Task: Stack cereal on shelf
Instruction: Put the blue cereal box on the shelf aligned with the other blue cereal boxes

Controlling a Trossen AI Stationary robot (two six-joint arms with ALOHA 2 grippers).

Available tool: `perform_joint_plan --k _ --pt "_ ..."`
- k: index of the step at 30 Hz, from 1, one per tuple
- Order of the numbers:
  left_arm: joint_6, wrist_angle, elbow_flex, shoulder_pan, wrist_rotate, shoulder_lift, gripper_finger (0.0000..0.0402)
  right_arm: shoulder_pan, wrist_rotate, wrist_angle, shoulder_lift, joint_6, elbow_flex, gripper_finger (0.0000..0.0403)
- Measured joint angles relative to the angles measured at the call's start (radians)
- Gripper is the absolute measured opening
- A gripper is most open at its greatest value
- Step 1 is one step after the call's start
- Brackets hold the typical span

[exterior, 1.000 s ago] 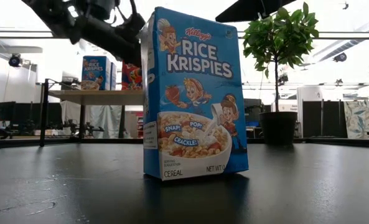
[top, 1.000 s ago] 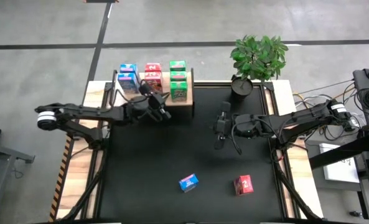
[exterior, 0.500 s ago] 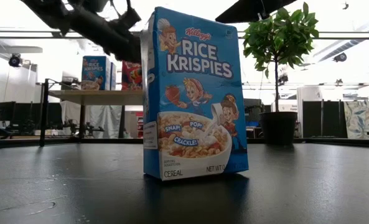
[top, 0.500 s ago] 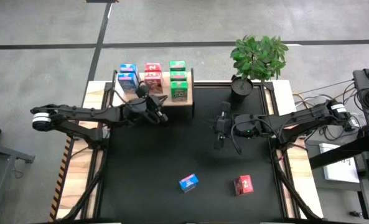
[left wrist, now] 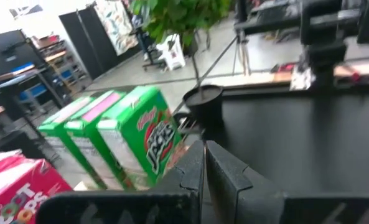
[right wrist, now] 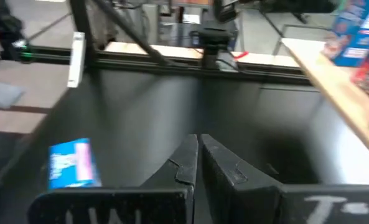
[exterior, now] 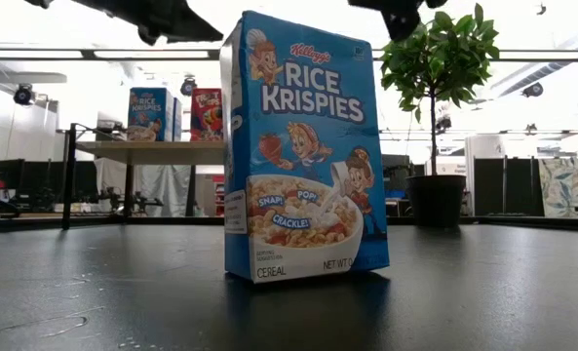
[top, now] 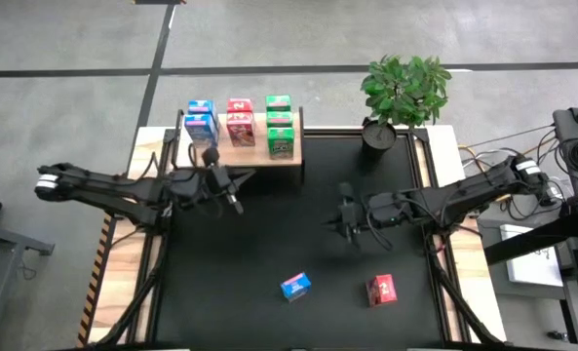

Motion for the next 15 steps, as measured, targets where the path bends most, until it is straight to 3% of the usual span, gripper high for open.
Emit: perform_joint_plan --k 10,15 --pt "-0.043 -0.012 0.0 -0.098 0.0 -0.077 0.0 0.117 0.003 0.037 0.016 0.052 0.04 0.0009" --pt "-0.113 -0.011 0.0 -0.138 0.002 -0.092 0.0 0.176 0.003 0.099 0.08 -0.021 0.04 0.0009"
